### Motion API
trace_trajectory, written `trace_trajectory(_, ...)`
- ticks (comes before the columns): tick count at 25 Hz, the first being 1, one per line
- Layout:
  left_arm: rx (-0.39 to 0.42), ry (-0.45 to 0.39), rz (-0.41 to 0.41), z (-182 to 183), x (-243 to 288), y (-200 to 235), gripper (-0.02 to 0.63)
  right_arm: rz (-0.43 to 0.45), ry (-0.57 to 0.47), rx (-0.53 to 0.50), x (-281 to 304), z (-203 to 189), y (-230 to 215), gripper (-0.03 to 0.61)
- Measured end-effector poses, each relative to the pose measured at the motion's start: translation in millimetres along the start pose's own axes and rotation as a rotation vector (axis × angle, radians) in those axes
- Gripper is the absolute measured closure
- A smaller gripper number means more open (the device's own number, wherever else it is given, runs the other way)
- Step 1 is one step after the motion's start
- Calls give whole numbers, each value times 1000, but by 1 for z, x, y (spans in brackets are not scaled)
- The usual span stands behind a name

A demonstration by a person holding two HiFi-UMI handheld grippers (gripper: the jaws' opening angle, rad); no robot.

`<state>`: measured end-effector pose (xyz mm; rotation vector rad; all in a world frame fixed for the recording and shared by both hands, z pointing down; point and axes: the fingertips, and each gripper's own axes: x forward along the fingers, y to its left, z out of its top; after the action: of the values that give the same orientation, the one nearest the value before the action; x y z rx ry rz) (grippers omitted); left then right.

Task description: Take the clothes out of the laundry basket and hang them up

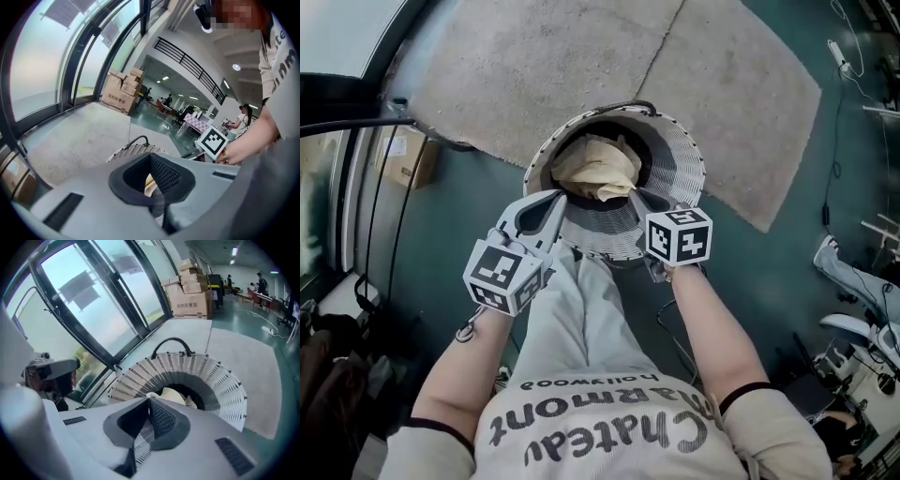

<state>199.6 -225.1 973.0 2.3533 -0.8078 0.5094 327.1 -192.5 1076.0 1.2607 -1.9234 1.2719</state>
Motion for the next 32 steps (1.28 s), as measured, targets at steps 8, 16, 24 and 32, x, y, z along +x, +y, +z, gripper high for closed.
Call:
trace_trajectory(8, 61, -48, -52, 72, -22, -37, 604, 149, -107, -53, -124, 65, 54, 546)
trace_trajectory(16, 80, -128, -135, 141, -40, -76, 604, 388, -212, -291, -275, 128, 116, 546)
trace_trajectory(24, 136, -157, -444, 207, -68, -174, 424, 351, -382, -416, -396, 207, 178, 546)
trace_trajectory(32, 376, -211, -520, 286, -82, -260, 509, 297, -492, -447, -436, 242, 225, 546)
